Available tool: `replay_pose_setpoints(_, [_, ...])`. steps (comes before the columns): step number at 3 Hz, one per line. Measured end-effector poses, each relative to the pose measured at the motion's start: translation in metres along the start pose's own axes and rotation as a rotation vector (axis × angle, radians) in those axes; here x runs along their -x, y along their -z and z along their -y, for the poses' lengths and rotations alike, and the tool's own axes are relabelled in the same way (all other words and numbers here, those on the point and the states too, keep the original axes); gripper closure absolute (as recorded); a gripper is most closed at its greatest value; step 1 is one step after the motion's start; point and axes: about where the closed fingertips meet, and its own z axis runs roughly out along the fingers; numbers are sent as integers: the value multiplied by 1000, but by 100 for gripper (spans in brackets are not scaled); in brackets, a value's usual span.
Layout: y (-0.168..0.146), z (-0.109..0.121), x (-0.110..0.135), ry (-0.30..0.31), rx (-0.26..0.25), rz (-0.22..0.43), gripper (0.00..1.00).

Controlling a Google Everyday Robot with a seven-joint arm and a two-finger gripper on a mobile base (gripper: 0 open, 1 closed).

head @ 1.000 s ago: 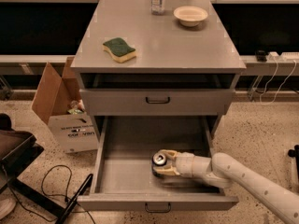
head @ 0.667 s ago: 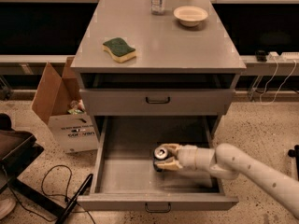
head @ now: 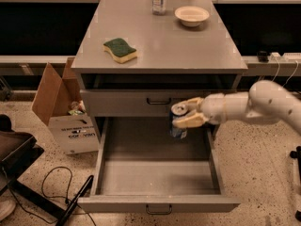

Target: Pick pepsi can from middle drawer and place on counter

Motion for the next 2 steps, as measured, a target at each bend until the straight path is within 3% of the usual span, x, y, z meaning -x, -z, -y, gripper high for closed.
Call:
replay_pose_setpoints(1, [66, 20, 95, -18, -68, -30, 100])
replay_pose_setpoints(2, [115, 39, 170, -30, -144, -32, 100])
